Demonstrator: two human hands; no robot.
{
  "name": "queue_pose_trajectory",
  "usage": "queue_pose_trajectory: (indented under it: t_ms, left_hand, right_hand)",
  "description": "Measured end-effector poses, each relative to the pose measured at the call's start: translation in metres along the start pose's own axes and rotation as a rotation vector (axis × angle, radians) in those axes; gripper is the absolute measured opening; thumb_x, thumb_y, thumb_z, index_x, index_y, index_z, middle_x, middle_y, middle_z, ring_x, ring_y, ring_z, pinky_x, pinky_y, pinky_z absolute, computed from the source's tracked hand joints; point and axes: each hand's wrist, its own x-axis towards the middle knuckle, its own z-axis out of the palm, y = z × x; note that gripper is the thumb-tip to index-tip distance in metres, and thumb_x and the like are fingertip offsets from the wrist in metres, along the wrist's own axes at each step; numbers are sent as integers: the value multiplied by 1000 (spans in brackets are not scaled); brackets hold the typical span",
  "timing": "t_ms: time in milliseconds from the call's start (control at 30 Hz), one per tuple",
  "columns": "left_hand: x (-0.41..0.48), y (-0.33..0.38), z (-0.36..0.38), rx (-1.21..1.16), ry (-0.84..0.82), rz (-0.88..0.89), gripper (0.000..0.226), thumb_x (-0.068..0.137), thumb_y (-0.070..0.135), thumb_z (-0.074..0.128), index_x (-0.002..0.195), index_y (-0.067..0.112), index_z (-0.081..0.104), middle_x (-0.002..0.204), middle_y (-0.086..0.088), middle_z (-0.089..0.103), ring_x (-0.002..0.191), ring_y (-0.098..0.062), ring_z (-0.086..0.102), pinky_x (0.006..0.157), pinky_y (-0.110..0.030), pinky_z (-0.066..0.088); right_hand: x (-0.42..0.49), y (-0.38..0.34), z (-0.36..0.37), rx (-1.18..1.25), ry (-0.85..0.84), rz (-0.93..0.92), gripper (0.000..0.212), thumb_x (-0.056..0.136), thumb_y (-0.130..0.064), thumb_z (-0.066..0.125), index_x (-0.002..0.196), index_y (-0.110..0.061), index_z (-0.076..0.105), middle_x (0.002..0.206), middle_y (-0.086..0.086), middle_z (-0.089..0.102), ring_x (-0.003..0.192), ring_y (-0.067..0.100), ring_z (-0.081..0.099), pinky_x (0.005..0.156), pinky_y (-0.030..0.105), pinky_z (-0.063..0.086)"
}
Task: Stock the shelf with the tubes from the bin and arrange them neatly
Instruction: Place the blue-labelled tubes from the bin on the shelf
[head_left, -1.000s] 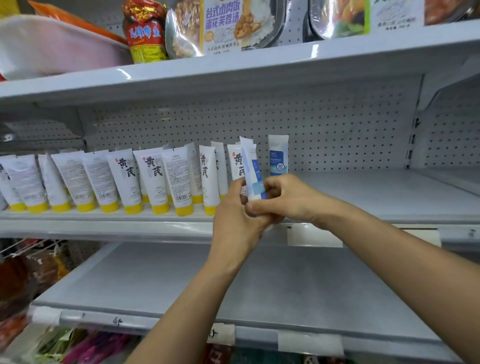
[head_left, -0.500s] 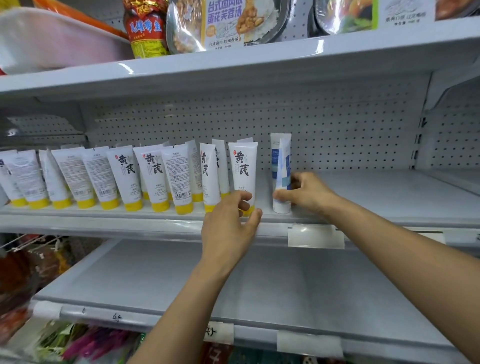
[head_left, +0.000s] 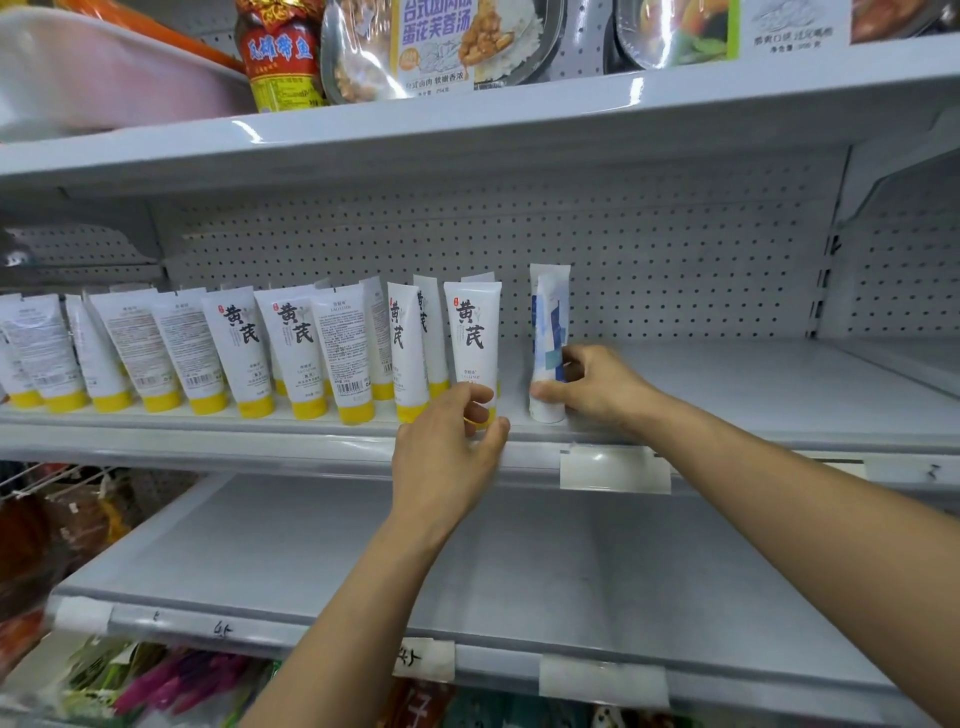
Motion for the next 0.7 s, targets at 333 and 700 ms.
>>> queue_pose_trajectory:
  t_ms: [333, 700]
  left_hand:
    - [-33, -5, -24, 44, -3, -35, 25, 88, 37, 62, 112, 35, 55, 89, 18, 64, 74, -2, 59, 71, -32, 52]
    - [-121, -92, -75, 330, -95, -231, 30, 90, 47, 57, 118, 36, 56, 99, 18, 62, 81, -3, 60, 74, -33, 53]
  right_hand:
    - [-82, 5, -6, -496, 190, -301, 36, 90, -27, 58, 126, -23, 51, 115, -5, 59, 105, 14, 54, 88, 35, 46]
    - [-111, -4, 125, -587, -203, -562, 39, 92, -32, 53, 130, -26, 46, 127, -4, 51, 117, 17, 48, 90, 38, 47]
